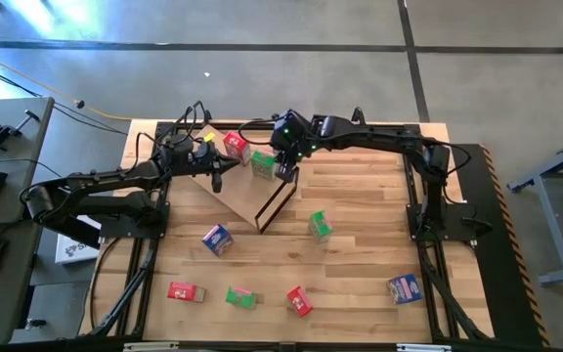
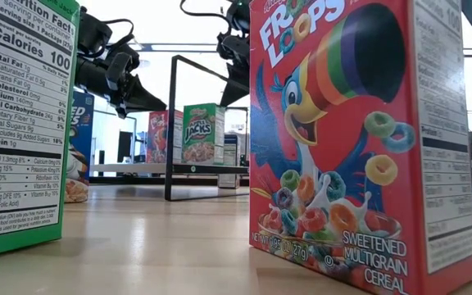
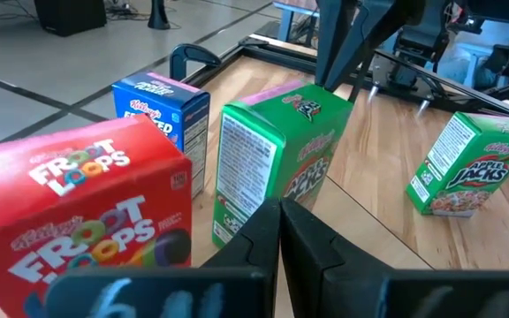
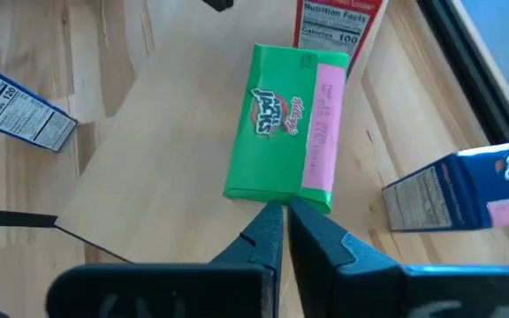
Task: Stack cereal on shelf
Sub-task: Adjust the green cereal on the shelf
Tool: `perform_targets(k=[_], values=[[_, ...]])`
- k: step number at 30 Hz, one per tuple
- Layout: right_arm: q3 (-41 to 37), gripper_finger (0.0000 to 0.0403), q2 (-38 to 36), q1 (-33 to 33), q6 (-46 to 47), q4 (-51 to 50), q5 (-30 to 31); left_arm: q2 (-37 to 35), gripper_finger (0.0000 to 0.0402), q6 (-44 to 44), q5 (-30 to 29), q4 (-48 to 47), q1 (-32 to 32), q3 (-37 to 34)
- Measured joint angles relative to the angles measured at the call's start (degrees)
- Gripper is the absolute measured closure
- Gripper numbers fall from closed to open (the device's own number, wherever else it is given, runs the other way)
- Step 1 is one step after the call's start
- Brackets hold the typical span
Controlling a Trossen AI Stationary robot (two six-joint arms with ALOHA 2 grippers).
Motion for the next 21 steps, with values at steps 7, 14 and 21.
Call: perform_targets(k=[7,14,21], values=[[0.0,0.0386,0.0,0.0,-0.2,2.0,-0.1,0.0,0.0397,0.0,0.0,-0.1,0.0,0.0],[0.0,0.0387,-0.8,0.1,-3.0,2.8,-0.1,0.0,0.0397,0.0,0.0,0.0,0.0,0.0],[-0.8,0.0394,-5.6,0.7,-9.6,1.5,3.7,0.0,0.0397,-1.5,0.4,1.1,-0.1,0.1]])
